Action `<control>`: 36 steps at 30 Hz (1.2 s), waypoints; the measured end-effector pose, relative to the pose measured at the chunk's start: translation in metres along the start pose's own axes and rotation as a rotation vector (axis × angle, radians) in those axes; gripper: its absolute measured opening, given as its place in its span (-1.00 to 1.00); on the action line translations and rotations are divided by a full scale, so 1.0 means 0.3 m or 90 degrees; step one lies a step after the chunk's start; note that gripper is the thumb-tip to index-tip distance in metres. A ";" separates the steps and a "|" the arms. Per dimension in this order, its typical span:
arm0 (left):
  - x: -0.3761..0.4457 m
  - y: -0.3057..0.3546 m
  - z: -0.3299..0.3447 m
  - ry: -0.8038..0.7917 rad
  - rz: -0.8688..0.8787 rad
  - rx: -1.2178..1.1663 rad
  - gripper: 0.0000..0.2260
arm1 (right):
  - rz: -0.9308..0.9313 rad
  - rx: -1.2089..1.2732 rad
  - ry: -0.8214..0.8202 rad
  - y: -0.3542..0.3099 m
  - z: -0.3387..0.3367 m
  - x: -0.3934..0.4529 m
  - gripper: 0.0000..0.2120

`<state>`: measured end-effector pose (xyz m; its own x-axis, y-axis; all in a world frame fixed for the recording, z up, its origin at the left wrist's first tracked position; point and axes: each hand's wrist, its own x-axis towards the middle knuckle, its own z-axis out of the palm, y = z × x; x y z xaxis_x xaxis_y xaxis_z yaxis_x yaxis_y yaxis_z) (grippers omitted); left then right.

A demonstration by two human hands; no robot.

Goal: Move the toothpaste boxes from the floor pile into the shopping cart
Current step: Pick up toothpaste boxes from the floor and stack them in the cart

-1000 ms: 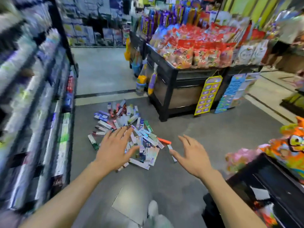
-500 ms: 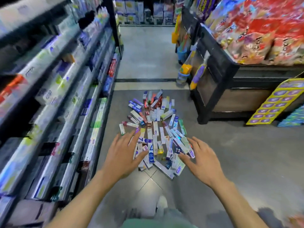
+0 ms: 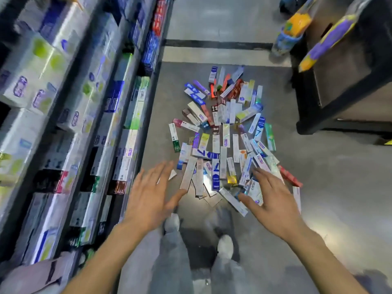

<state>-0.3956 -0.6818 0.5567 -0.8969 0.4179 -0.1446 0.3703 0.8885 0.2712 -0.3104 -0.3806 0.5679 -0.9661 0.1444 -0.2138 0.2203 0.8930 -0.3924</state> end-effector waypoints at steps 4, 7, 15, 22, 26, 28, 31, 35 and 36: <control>0.160 -0.204 0.210 -0.060 -0.014 -0.005 -0.30 | 0.038 0.029 -0.023 -0.040 0.252 0.167 -0.22; 0.265 -0.339 0.406 -0.073 0.001 -0.035 -0.36 | 0.049 0.040 -0.049 -0.050 0.477 0.285 -0.22; 0.477 -0.571 1.011 -0.117 0.025 -0.026 -0.30 | 0.073 0.089 -0.103 0.093 1.130 0.570 -0.34; 0.595 -0.702 1.539 -0.113 0.018 -0.053 -0.33 | 0.127 0.098 -0.103 0.262 1.586 0.749 -0.28; 0.637 -0.766 1.791 -0.120 -0.009 -0.097 -0.31 | 0.170 0.115 -0.071 0.346 1.826 0.818 -0.24; 0.653 -0.780 1.877 -0.106 -0.026 -0.122 -0.29 | 0.179 0.133 -0.051 0.384 1.931 0.840 -0.23; 0.655 -0.780 1.963 -0.076 -0.030 -0.162 -0.33 | 0.184 0.176 -0.024 0.414 2.040 0.857 -0.22; 0.642 -0.762 2.036 -0.052 -0.042 -0.231 -0.33 | 0.171 0.207 0.035 0.433 2.096 0.868 -0.18; 0.640 -0.758 2.047 -0.062 -0.066 -0.249 -0.30 | 0.175 0.209 0.036 0.435 2.099 0.869 -0.17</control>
<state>-0.5037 -0.6871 -0.1173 -0.8907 0.3625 -0.2745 0.1421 0.7953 0.5893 -0.4490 -0.4947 -0.1024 -0.8695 0.3894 -0.3039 0.4925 0.6360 -0.5941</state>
